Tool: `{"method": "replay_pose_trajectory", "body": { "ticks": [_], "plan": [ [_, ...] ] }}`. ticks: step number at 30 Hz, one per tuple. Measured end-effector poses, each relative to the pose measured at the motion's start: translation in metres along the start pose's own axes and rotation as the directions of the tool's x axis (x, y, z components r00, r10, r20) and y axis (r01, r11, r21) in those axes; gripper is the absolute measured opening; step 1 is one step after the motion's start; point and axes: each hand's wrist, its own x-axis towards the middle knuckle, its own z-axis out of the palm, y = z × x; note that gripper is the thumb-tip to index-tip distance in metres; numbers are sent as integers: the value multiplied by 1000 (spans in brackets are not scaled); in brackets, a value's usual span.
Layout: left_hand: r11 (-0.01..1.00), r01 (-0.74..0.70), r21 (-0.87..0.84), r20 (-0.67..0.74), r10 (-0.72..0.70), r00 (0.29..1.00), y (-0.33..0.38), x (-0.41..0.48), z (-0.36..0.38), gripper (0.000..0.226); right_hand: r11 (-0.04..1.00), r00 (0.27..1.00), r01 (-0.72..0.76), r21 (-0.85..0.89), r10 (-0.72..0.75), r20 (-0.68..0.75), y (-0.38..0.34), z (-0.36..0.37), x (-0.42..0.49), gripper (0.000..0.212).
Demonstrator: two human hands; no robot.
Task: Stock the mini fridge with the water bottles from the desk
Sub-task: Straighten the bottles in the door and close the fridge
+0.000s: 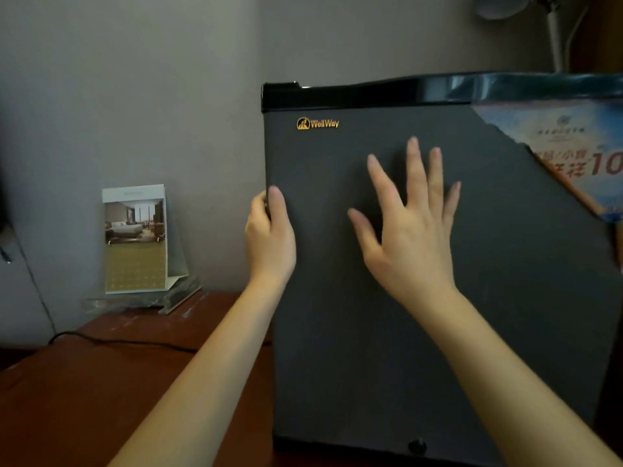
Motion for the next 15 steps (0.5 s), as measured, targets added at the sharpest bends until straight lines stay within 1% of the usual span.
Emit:
{"method": "replay_pose_trajectory", "body": {
  "ticks": [2, 4, 7, 10, 12, 15],
  "plan": [
    [1000, -14, 23, -63, 15, 998, 10, 12, 7, 49, 999, 999, 34, -30, -33, 20, 0, 1, 22, 60],
    [996, -40, 77, -117, 49, 992, 12, 14, 9, 50, 993, 998, 62, -104, -59, 35, 2, 9, 32, 59],
    [994, -35, 107, -123, 48, 991, 13, 12, 11, 46, 976, 996, 78, -205, -85, -23, 2, 20, 33, 56],
    [992, -20, 126, -148, 39, 988, 15, 13, 11, 43, 974, 995, 65, -217, -79, -57, 1, 25, 30, 55],
    [991, -16, 133, -161, 38, 986, 15, 12, 10, 45, 975, 994, 62, -214, -79, -72, 0, 24, 29, 54],
    [990, 3, 143, -150, 19, 989, 17, 9, 7, 50, 981, 986, 77, -178, -101, -129, -1, 22, 24, 44]
  ]
}}
